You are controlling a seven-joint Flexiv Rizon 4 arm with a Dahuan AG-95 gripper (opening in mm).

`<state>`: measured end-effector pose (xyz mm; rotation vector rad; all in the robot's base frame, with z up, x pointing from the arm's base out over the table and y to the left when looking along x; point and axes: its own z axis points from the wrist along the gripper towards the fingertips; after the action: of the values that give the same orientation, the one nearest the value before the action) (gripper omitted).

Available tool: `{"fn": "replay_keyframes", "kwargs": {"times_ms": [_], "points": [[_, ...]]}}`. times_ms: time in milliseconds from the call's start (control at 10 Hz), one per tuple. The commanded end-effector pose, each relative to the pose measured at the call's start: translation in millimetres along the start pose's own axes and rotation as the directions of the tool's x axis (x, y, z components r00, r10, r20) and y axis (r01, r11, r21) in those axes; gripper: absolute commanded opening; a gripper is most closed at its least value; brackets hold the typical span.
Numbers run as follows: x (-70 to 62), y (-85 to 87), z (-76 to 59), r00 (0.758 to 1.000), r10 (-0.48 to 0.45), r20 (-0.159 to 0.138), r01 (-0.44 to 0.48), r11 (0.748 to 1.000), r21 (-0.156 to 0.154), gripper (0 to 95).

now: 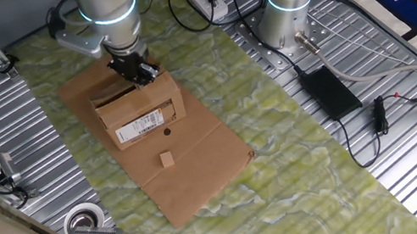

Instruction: Open a box

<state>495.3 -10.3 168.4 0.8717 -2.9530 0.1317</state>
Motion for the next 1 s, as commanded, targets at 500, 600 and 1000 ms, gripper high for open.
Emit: {"fn": "replay_keyframes", "kwargs": {"times_ms": [500,600,1000], "points": [[36.7,-22.1,-13.0,0.994,-0.096,-0.060,0.096,0.995,0.005,0.0],[41.4,-24.4,-13.7,0.992,-0.109,-0.066,0.110,0.994,0.015,0.0],[49.6,-45.8,-8.5,0.987,-0.157,-0.045,0.158,0.987,0.019,0.0]]}}
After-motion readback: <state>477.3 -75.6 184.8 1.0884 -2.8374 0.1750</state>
